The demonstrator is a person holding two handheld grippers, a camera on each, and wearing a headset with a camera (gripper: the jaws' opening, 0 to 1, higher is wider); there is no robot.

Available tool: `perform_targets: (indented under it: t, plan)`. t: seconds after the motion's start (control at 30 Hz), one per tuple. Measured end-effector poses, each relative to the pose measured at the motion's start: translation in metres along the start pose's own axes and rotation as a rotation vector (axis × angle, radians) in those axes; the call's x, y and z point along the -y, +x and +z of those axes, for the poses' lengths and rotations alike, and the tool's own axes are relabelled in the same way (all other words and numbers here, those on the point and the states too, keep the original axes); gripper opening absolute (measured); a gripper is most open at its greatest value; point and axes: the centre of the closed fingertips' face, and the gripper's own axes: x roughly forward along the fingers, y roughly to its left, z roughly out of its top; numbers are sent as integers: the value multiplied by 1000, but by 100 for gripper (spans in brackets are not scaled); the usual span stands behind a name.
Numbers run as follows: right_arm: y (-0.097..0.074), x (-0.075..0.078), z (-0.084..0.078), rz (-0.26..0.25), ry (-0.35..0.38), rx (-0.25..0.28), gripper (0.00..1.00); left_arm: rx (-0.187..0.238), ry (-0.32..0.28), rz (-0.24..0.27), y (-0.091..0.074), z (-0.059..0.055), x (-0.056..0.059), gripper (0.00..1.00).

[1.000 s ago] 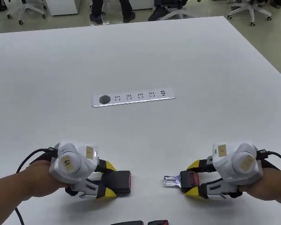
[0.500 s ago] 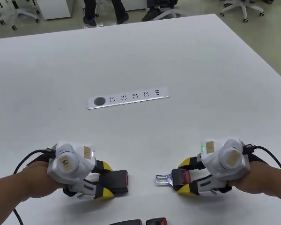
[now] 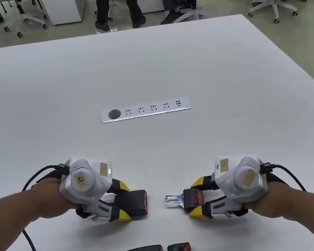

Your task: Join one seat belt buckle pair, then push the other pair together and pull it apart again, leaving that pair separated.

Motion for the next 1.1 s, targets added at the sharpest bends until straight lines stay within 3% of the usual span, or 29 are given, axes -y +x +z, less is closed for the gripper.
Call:
perform_targets:
  t: [0.83,1.1]
  plan:
    - [35,-15,41,18,-1,37,34,-28,6,-7,-1,0,2,35]
    - [40,-15,42,18,4,35,34,-36,16,-7,-1,0,2,34]
